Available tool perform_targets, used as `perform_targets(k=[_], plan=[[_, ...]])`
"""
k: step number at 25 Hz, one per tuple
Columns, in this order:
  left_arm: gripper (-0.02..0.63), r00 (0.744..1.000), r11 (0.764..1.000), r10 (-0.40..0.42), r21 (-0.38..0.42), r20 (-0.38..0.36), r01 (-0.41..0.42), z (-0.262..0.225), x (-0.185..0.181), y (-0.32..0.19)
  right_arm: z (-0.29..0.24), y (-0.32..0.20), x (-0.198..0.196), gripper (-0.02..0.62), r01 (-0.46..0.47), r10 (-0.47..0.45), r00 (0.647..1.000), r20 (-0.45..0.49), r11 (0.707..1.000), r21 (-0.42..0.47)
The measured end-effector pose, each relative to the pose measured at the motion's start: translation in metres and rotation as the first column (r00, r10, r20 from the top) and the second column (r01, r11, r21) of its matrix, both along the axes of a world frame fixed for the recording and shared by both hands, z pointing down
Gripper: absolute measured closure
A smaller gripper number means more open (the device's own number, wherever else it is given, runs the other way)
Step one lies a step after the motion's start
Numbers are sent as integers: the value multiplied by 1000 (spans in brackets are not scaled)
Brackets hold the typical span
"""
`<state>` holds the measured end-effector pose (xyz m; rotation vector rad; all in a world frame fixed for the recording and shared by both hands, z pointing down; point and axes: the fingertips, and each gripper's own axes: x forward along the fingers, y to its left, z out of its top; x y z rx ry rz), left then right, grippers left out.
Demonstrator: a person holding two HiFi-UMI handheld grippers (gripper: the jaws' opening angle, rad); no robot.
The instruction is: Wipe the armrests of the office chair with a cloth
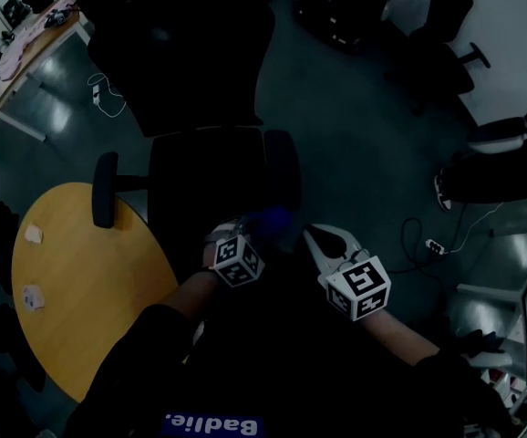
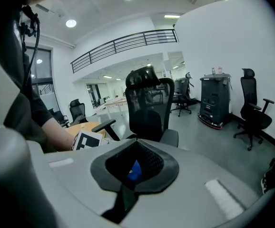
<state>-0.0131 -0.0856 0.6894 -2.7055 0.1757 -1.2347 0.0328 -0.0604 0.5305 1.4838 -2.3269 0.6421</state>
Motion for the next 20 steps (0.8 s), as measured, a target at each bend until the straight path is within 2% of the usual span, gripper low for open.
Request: perform_targets(k=[4, 7, 10, 14, 20], plan=[[483, 989, 990, -134, 32, -58, 136, -36, -1, -48, -4, -6, 20, 591, 12, -12, 1000, 26, 1000, 22], [483, 968, 967, -232, 87, -97, 240, -66, 7, -102, -5, -13, 48, 591, 7, -9, 999, 49, 1000, 25], [483, 953, 943, -283, 153, -111, 297, -90, 28, -153, -5, -21, 85, 591, -6, 4, 997, 74, 1000, 26], [484, 958, 931, -279, 224, -69, 287, -99, 71, -201, 1, -28, 135, 591, -20, 20, 995, 97, 1000, 2], [485, 973, 943, -226, 259, 41, 208, -70, 128, -240, 26, -32, 205, 591, -66, 74, 990, 123, 995, -68]])
